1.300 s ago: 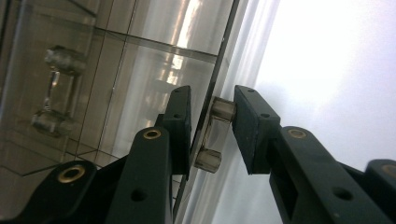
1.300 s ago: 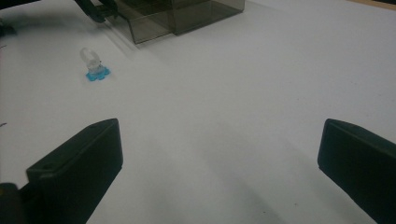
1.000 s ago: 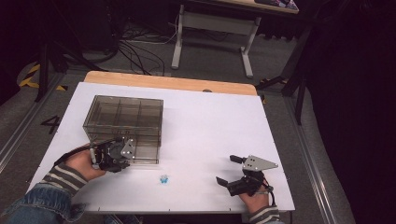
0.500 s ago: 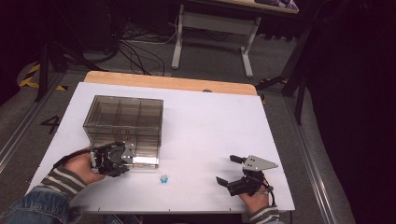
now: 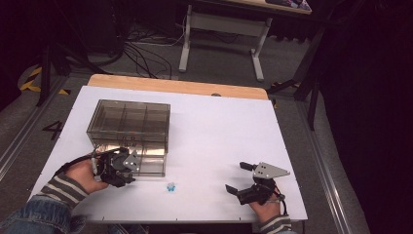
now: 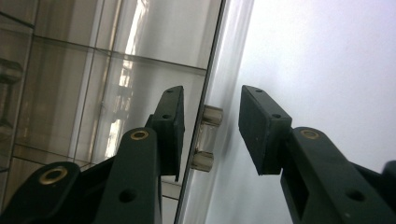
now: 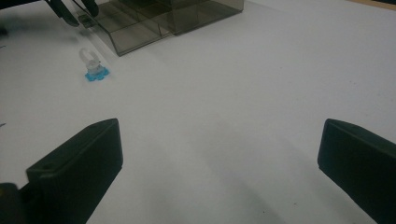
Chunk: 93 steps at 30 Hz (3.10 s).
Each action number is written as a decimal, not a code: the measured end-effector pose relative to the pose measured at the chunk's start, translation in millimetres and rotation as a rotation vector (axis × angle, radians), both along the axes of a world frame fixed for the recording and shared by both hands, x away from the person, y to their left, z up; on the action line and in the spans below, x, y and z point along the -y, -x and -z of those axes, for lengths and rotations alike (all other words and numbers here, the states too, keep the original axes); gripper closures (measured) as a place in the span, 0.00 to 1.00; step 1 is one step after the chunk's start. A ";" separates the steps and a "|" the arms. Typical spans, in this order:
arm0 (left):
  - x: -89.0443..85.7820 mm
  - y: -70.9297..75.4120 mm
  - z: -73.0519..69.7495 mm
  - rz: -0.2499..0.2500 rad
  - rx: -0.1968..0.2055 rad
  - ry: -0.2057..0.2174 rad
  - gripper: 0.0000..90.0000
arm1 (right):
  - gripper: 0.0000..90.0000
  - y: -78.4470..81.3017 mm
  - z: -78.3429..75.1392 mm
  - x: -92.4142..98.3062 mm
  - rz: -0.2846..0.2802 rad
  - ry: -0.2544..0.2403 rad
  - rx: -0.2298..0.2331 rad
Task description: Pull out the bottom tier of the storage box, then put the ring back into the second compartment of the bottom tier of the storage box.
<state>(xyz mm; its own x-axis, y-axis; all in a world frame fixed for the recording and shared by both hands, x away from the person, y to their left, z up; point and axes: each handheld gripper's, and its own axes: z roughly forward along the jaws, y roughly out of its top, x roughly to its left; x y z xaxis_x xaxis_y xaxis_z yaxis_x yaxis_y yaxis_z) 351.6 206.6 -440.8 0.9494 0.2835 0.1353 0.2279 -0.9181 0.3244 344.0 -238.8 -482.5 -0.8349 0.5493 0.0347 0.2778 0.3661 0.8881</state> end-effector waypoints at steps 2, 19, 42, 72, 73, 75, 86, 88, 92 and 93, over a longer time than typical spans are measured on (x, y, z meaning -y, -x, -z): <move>-0.9 0.1 -1.9 -0.001 0.006 0.018 0.66 | 0.01 0.0 0.0 0.0 -0.001 0.000 0.001; -2.0 5.1 -23.0 -0.048 0.052 0.143 0.53 | 0.01 0.1 0.0 0.0 -0.003 0.000 0.002; 5.3 10.3 -37.8 -0.083 0.039 0.278 0.51 | 0.01 0.1 0.0 0.0 -0.002 0.001 0.002; 23.7 8.4 -35.6 -0.084 0.004 0.367 0.50 | 0.01 0.0 0.0 -0.1 -0.005 0.001 0.001; 25.3 8.1 -35.0 -0.082 0.004 0.371 0.50 | 0.01 0.1 0.0 -0.1 -0.004 0.001 0.001; 28.2 8.2 -33.9 -0.081 0.003 0.375 0.50 | 0.01 0.1 0.0 -0.1 -0.005 0.001 0.001; 40.7 6.5 -26.8 -0.081 -0.043 0.430 0.50 | 0.01 0.1 0.0 -0.2 -0.006 0.002 0.001; 43.2 6.4 -24.5 -0.088 -0.050 0.434 0.50 | 0.01 0.1 0.0 -0.1 -0.006 0.002 0.001; 48.3 6.7 -21.9 -0.081 -0.053 0.418 0.50 | 0.01 0.1 0.1 -0.2 -0.007 0.001 0.001; 49.5 7.1 -21.0 -0.080 -0.057 0.425 0.50 | 0.01 0.2 0.1 -0.2 -0.007 0.001 0.002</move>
<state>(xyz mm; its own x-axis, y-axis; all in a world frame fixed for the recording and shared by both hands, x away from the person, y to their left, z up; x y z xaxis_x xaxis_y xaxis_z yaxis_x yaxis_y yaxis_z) 344.5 157.1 -419.8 0.9246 0.3759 -0.0613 0.3217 -0.6845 0.6542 343.8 -238.6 -482.6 -0.8389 0.5432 0.0328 0.2735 0.3688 0.8883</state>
